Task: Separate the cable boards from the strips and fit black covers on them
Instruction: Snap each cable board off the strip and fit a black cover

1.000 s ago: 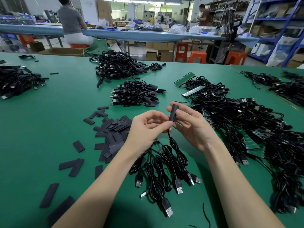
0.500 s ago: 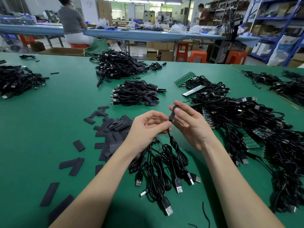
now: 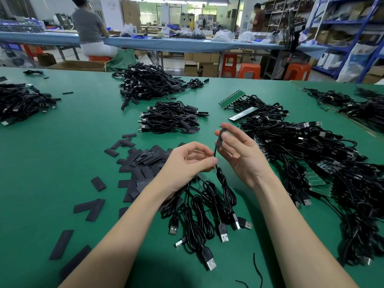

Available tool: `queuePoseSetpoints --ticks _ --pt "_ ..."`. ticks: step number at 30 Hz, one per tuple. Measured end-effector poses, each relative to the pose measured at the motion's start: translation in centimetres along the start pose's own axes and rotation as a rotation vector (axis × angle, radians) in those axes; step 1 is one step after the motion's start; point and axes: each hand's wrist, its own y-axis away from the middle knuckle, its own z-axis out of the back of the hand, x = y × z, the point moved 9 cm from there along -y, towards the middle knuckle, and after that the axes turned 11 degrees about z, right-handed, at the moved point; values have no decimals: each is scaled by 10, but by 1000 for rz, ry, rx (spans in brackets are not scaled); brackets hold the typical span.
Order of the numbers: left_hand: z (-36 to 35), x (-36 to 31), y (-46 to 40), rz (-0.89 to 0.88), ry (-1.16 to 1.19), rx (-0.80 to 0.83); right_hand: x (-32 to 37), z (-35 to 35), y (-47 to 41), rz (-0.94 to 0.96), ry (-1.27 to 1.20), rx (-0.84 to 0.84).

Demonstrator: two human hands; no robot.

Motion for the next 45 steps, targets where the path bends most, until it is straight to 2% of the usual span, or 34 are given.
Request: queuePoseSetpoints --ticks 4,10,14,18,20,22,26,30,35,39,45 --pt "-9 -4 -1 -4 -149 25 5 5 0 11 0 -31" --pt "-19 3 -5 92 -200 32 7 9 0 19 35 -96" --pt "-21 -3 -14 57 -264 -1 9 13 -2 35 52 -82" --pt "-25 -12 -32 75 -105 15 3 27 -4 8 58 -125" --pt "-19 -19 -47 79 0 -30 -4 36 -3 -32 58 -191" --pt "-9 -34 -63 43 12 -107 -13 43 -2 -81 110 -236" --pt "17 -70 -98 -41 -344 -211 -26 45 -5 -117 233 -207" --pt "47 -102 -120 -184 -982 -276 -31 46 -8 -122 342 -154" --pt "73 -75 -132 -166 -1519 -150 -35 47 -12 -139 396 -132" --pt "83 -43 -126 -256 -1715 -284 -37 47 -12 -151 424 -111" --pt "88 -19 -129 -196 -1615 -369 -37 46 -11 -147 486 -86"
